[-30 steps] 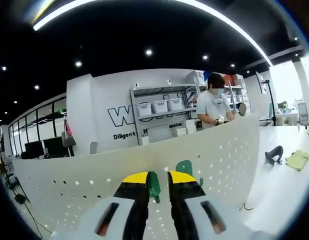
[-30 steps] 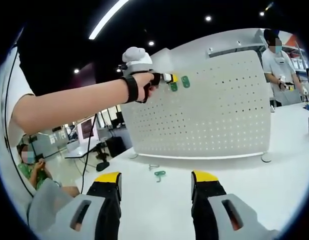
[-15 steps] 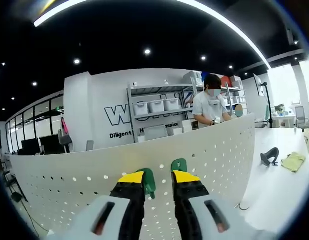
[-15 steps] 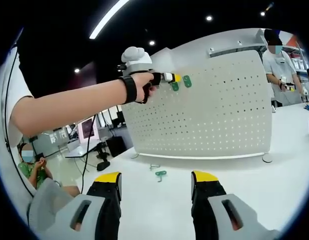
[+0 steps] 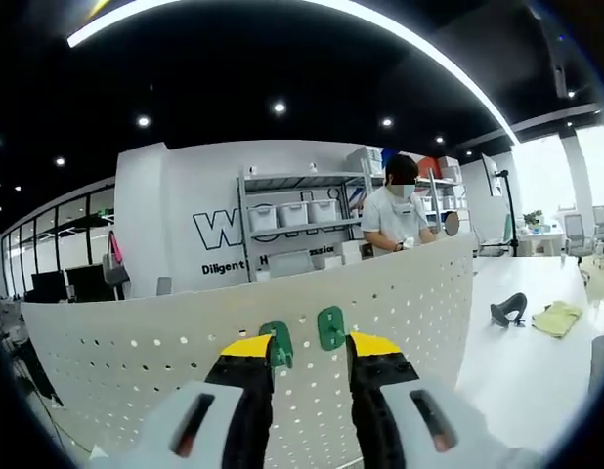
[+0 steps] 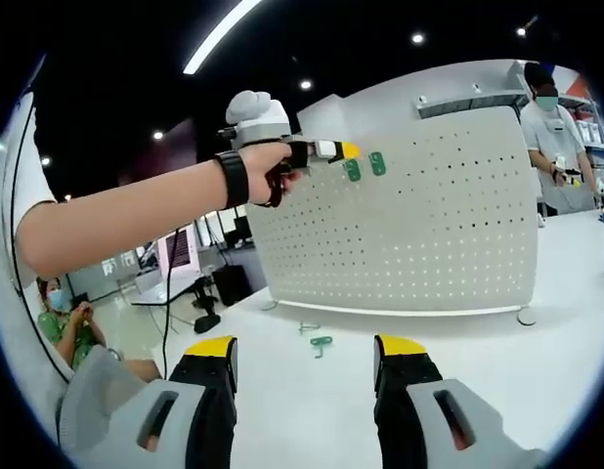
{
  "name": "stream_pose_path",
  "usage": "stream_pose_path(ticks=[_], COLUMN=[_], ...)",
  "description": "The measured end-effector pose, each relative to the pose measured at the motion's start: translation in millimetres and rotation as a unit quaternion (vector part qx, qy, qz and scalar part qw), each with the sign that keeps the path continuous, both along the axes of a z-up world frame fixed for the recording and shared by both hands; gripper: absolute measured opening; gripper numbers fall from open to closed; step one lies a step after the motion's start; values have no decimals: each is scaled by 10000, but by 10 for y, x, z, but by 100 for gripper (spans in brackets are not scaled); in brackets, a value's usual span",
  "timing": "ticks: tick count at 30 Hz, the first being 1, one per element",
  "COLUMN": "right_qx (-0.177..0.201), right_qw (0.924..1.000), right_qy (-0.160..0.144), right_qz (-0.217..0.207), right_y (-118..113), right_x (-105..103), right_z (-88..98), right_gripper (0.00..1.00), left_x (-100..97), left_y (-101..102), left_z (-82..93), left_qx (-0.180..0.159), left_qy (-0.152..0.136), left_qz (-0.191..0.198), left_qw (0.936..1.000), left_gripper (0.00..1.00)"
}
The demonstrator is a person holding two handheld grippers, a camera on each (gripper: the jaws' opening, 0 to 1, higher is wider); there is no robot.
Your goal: Insert the hook assembly into the mounting plate slot until the hook locks in place.
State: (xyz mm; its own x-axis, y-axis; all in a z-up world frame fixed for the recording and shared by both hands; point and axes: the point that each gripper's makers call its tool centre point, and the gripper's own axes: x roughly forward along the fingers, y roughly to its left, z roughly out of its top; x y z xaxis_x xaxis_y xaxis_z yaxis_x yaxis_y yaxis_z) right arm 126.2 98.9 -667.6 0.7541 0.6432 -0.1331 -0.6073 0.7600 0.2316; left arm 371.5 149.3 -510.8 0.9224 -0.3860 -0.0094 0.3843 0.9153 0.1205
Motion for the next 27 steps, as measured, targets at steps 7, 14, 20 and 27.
stream_pose_path(ticks=[7, 14, 20, 27], right_qx=[-51, -144, -146, -157], right_qw=[10000, 9998, 9997, 9995], right_qy=[-72, -114, -95, -124], right_qz=[-29, -86, -169, -260], right_y=[75, 191, 256, 325], right_x=[11, -4, -26, -16], right_z=[54, 97, 105, 135], right_gripper=[57, 57, 57, 57], left_x=[-186, -382, -521, -638], left_y=[79, 190, 300, 374], left_z=[-85, -175, -236, -375], left_qx=[113, 158, 142, 236], left_qy=[54, 154, 252, 352], left_qz=[-222, -509, -718, -948], left_qw=[9997, 9985, 9970, 9946], left_gripper=[35, 35, 37, 37])
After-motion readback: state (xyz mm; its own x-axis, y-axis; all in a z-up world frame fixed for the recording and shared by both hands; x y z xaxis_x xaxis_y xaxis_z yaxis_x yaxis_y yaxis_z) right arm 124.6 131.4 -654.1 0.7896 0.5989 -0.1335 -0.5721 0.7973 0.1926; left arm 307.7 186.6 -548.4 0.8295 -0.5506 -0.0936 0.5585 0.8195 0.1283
